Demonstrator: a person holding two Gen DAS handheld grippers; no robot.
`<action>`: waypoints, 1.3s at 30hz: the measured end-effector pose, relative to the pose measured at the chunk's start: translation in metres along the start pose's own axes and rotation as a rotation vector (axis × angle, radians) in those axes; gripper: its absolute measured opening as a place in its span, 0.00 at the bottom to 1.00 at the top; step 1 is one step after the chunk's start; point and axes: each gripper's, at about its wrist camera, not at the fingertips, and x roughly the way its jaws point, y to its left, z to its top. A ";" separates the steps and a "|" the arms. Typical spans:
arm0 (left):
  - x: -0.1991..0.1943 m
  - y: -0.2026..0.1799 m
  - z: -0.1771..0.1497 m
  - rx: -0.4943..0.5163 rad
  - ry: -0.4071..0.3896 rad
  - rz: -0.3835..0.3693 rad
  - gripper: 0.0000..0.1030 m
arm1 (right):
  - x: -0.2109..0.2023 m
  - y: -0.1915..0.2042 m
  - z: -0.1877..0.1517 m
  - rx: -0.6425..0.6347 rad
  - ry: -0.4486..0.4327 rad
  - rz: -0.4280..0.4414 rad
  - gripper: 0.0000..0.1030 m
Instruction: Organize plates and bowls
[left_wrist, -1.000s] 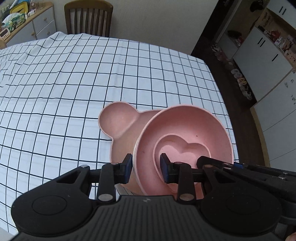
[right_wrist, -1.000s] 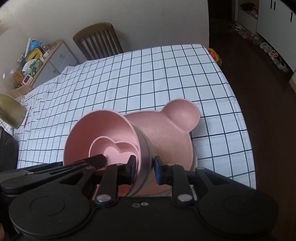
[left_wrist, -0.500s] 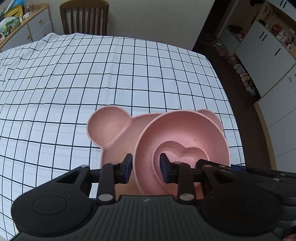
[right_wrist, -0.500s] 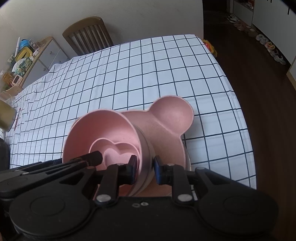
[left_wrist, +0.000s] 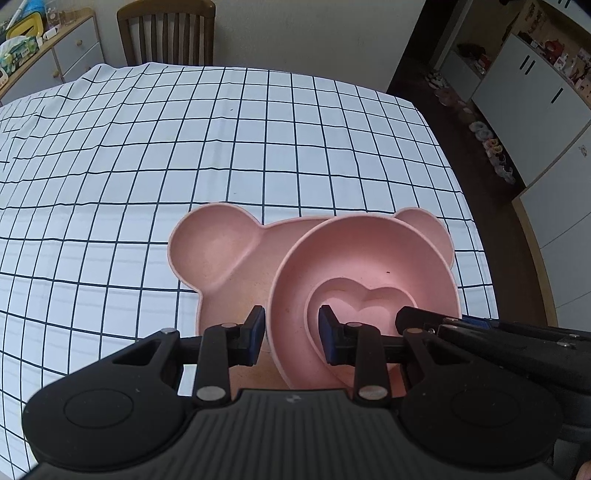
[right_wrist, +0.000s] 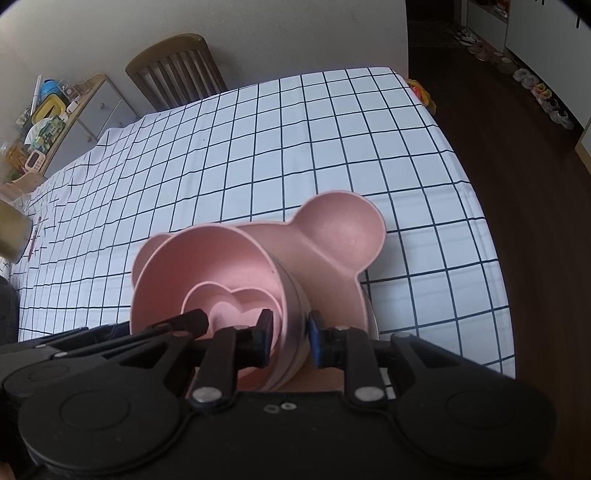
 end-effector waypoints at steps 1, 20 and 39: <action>-0.001 0.000 -0.001 0.007 -0.006 0.006 0.29 | -0.001 0.000 0.000 -0.007 -0.005 -0.006 0.27; -0.046 0.004 -0.042 0.069 -0.120 0.063 0.62 | -0.044 0.004 -0.034 -0.188 -0.107 0.027 0.47; -0.120 0.000 -0.087 0.087 -0.297 0.031 0.72 | -0.121 0.003 -0.075 -0.305 -0.317 0.118 0.83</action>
